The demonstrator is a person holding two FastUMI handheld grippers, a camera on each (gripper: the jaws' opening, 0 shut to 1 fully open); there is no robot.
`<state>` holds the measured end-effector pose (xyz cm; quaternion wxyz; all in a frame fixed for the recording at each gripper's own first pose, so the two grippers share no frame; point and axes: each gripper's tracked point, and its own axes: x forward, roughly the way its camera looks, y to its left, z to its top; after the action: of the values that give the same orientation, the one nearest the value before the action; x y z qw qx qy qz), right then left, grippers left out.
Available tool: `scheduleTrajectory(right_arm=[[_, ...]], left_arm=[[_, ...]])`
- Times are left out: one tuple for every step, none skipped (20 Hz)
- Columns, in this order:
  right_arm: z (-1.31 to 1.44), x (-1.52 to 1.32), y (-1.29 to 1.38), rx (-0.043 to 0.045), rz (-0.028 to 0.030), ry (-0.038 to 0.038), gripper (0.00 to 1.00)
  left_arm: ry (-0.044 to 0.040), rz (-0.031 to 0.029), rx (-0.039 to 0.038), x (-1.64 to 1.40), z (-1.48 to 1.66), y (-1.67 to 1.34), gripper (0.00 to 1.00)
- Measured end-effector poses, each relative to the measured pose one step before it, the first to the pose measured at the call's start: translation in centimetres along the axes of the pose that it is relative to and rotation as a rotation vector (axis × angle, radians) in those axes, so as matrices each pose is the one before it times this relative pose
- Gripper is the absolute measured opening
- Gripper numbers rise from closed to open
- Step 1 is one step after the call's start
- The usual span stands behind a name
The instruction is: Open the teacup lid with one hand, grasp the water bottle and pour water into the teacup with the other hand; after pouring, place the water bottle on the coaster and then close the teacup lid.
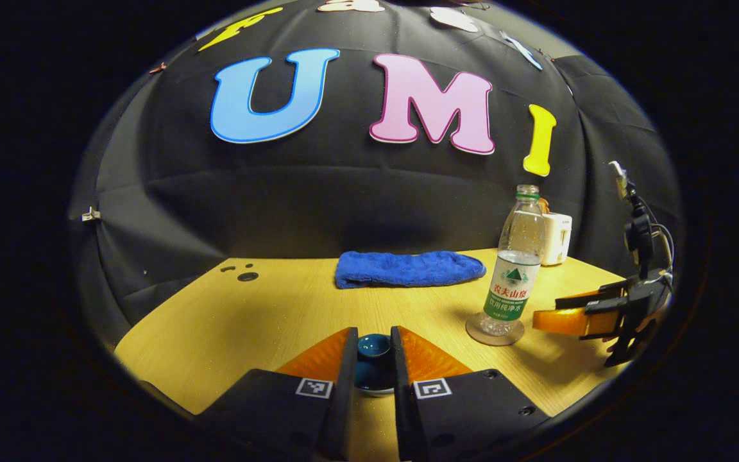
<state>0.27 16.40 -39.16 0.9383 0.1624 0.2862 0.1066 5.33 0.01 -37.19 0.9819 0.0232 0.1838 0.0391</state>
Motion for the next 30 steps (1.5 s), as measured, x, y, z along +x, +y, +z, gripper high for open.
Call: scheduleTrajectory(right_arm=[[0.443, -0.265, -0.268, 0.00699, -0.00409, -0.00996, 0.98], [0.250, -0.213, -0.235, 0.00272, -0.00534, -0.00757, 0.98], [0.223, -0.092, -0.304, 0.00055, -0.00427, -0.00568, 0.98], [0.157, -0.105, -0.157, -0.00080, -0.00351, -0.00292, 0.98], [0.060, 0.065, -0.180, -0.00048, -0.00125, -0.00015, 0.98], [-0.014, 0.009, -0.178, -0.00063, -0.00169, 0.00098, 0.98], [0.030, 0.099, -0.068, 0.00007, -0.00076, 0.00169, 0.98], [-0.128, -0.056, -0.031, 0.00177, 0.00067, 0.00141, 0.98], [0.054, 0.031, 0.071, 0.00125, 0.00172, -0.00071, 0.98], [-0.012, 0.016, 0.067, -0.00097, 0.00125, 0.00031, 0.98], [0.016, 0.011, 0.080, -0.00137, 0.00062, 0.00063, 0.98], [0.016, -0.133, 0.231, -0.00100, 0.00329, -0.00071, 0.98], [0.129, -0.163, 0.315, -0.00131, 0.00498, -0.00259, 0.98], [0.196, -0.238, 0.411, -0.00381, 0.00818, -0.00461, 0.98], [0.187, -0.288, 0.317, -0.00901, 0.00590, 0.00091, 0.98], [0.204, -0.370, 0.369, -0.01172, 0.00433, 0.00245, 0.98], [0.310, -0.457, 0.357, -0.01333, 0.00283, 0.00137, 0.98], [0.584, -0.596, 0.385, -0.01045, 0.00291, -0.00467, 0.98], [0.776, -0.663, 0.491, -0.00797, 0.00246, -0.00729, 0.98], [0.894, -0.661, 0.405, -0.00195, 0.00201, -0.00924, 0.98], [1.009, -0.559, 0.455, 0.00145, 0.00413, -0.00569, 0.98], [1.034, -0.722, 0.300, 0.00210, -0.00179, -0.00969, 0.98], [1.226, -0.625, 0.398, 0.00151, 0.00082, -0.01156, 0.98], [1.393, -0.793, 0.377, -0.00148, -0.00259, -0.01324, 0.98], [1.285, -0.665, 0.405, -0.00287, 0.00096, -0.01402, 0.98], [1.310, -0.748, 0.405, -0.00412, -0.00028, -0.01305, 0.98], [1.257, -0.626, 0.435, -0.00736, 0.00282, -0.01187, 0.98], [1.141, -0.696, 0.342, -0.00766, 0.00112, -0.00789, 0.98], [1.183, -0.689, 0.422, -0.00663, 0.00262, -0.01297, 0.98], [1.130, -0.621, 0.459, -0.00438, 0.00457, -0.01026, 0.98]], left_arm=[[0.00536, -0.00128, -0.00056, 0.430, -0.300, -0.125, 0.31], [0.00747, -0.00146, 0.00059, 0.270, -0.232, -0.093, 0.31], [0.00834, -0.00034, 0.00248, 0.171, -0.285, -0.087, 0.31], [0.00702, -0.00215, 0.00110, 0.135, -0.183, -0.110, 0.31], [0.00570, -0.00081, 0.00024, 0.104, -0.263, -0.149, 0.31], [0.00304, -0.00191, 0.00064, -0.090, -0.040, -0.200, 0.31], [0.00219, 0.00498, 0.00434, -0.030, -0.100, -0.015, 0.32], [-0.00093, 0.00081, 0.00728, -0.016, 0.145, -0.081, 0.33], [0.00234, 0.00116, 0.00833, 0.023, -0.017, -0.017, 0.34], [0.00299, -0.00259, 0.00467, 0.049, -0.047, -0.024, 0.35], [-0.00207, -0.00250, -0.00042, -0.043, 0.063, -0.169, 0.38], [-0.00859, -0.00168, -0.00027, -0.185, 0.373, -0.044, 0.40], [-0.00968, 0.00067, 0.00539, -0.215, 0.419, 0.036, 0.44], [-0.01106, 0.00082, 0.00700, -0.382, 0.701, 0.024, 0.46], [-0.01384, 0.00001, 0.00473, -0.402, 0.826, -0.036, 0.47], [-0.01239, 0.00010, 0.00352, -0.509, 0.883, -0.009, 0.47], [-0.00805, -0.00079, -0.00053, -0.582, 0.758, 0.082, 0.47], [-0.00255, -0.00341, -0.00431, -0.618, 0.805, -0.081, 0.47], [0.00343, -0.00301, -0.00638, -0.634, 0.598, -0.027, 0.47], [0.00466, -0.00397, -0.00826, -0.498, 0.740, -0.095, 0.47], [0.00442, -0.00111, -0.00697, -0.586, 0.789, 0.000, 0.47], [0.00000, 0.00031, -0.00399, -0.664, 1.096, 0.046, 0.47], [-0.00557, 0.00067, -0.00090, -0.567, 1.272, 0.114, 0.47], [-0.00688, 0.00208, 0.00281, -0.526, 1.346, 0.145, 0.47], [-0.00518, 0.00130, 0.00346, -0.561, 1.231, 0.172, 0.47], [-0.00449, -0.00304, -0.00245, -0.519, 1.381, 0.054, 0.47], [-0.00735, -0.00248, -0.00931, -0.635, 1.319, 0.039, 0.47], [-0.00816, -0.00153, -0.01502, -0.562, 1.352, 0.049, 0.47], [-0.01074, -0.00406, -0.01227, -0.757, 1.350, 0.016, 0.47], [-0.01215, 0.00250, -0.00106, -0.662, 1.339, 0.094, 0.47]])
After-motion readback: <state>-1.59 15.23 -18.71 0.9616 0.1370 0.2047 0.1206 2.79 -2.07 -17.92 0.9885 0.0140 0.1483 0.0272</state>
